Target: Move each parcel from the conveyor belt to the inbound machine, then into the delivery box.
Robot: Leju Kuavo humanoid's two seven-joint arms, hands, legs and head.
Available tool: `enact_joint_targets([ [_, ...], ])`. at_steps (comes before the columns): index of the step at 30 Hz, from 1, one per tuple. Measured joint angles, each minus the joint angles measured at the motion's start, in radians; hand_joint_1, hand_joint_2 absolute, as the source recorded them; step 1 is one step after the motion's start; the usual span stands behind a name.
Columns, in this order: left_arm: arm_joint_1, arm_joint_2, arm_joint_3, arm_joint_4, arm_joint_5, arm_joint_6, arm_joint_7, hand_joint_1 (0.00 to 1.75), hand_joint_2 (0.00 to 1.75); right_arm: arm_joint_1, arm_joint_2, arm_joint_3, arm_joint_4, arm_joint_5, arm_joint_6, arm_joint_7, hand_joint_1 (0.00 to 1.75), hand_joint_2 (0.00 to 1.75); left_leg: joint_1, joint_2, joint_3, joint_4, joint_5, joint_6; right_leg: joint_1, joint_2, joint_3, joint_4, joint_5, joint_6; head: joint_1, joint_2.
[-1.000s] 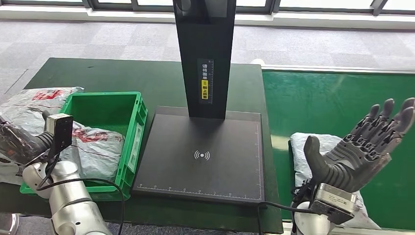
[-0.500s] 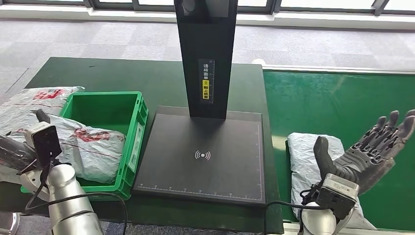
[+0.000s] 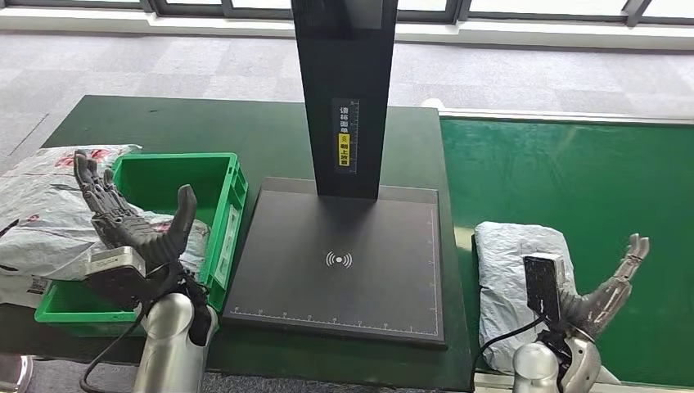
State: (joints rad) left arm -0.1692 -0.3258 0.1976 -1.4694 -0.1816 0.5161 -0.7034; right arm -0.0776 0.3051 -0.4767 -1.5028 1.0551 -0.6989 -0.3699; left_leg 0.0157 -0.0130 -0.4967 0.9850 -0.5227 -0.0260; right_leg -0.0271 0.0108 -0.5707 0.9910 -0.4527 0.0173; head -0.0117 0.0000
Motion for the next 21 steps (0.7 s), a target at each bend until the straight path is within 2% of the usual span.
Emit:
enact_joint_targets([
  [7, 0.034, 0.008, -0.094, 0.000, 0.004, -0.006, 0.000, 0.00, 1.75, -0.021, 0.005, -0.065, 0.087, 0.033, 0.000, 0.033, 0.00, 1.75, 0.000, 0.000, 0.000, 0.000, 0.000, 0.000, 0.000, 0.000, 0.000, 0.000, -0.001, 0.000, 0.000, 0.000],
  [21, 0.044, 0.010, -0.127, 0.000, -0.019, -0.012, 0.017, 0.00, 1.75, -0.075, 0.012, -0.096, 0.286, 0.156, -0.001, 0.133, 0.00, 1.75, 0.000, 0.000, 0.003, 0.000, 0.000, 0.000, 0.000, 0.000, 0.000, 0.000, -0.001, 0.000, 0.000, 0.000],
])
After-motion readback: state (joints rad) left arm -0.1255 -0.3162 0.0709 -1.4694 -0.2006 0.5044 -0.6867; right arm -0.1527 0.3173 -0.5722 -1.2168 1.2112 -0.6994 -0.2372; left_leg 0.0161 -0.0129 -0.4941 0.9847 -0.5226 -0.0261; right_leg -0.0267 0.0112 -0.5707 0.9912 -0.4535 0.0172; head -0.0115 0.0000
